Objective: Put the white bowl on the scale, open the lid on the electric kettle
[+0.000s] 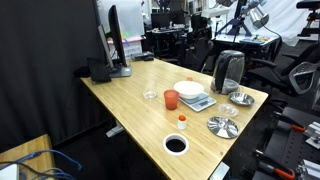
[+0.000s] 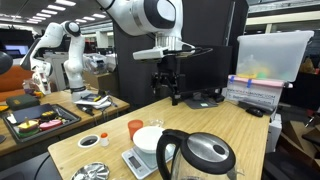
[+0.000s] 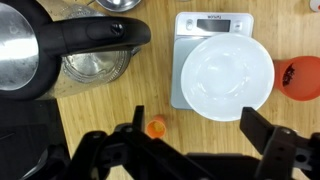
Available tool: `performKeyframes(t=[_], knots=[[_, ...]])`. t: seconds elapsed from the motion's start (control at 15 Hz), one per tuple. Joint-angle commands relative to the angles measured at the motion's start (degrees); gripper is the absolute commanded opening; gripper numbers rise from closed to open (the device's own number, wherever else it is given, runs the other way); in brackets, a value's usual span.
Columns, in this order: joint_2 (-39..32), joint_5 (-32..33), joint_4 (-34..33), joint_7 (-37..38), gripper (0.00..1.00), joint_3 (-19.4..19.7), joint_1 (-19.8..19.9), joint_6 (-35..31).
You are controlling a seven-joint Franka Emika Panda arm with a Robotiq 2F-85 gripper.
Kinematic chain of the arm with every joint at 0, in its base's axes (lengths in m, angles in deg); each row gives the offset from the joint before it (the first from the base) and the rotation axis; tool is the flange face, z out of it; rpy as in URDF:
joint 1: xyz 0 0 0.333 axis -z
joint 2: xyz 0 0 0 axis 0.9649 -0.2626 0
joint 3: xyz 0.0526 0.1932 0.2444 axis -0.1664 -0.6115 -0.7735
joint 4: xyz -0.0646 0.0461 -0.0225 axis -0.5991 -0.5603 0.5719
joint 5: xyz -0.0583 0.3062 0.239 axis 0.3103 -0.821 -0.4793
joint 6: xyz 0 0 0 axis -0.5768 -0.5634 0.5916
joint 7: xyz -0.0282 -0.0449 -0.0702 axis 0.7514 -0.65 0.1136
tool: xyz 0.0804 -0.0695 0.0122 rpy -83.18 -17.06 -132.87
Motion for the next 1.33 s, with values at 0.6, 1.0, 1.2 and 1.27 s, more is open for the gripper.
performKeyframes(t=[0.6, 1.0, 1.2, 1.27], knots=[[0.26, 12.61, 2.76, 22.25, 0.02, 0.82, -2.04, -2.76], [1.7, 19.5, 5.16, 31.83, 0.0, 1.22, -2.35, -1.14], [3.07, 21.31, 6.38, 32.51, 0.0, 0.91, -2.28, 0.29], [3.62, 21.38, 6.78, 32.23, 0.0, 0.71, -2.19, 0.75]])
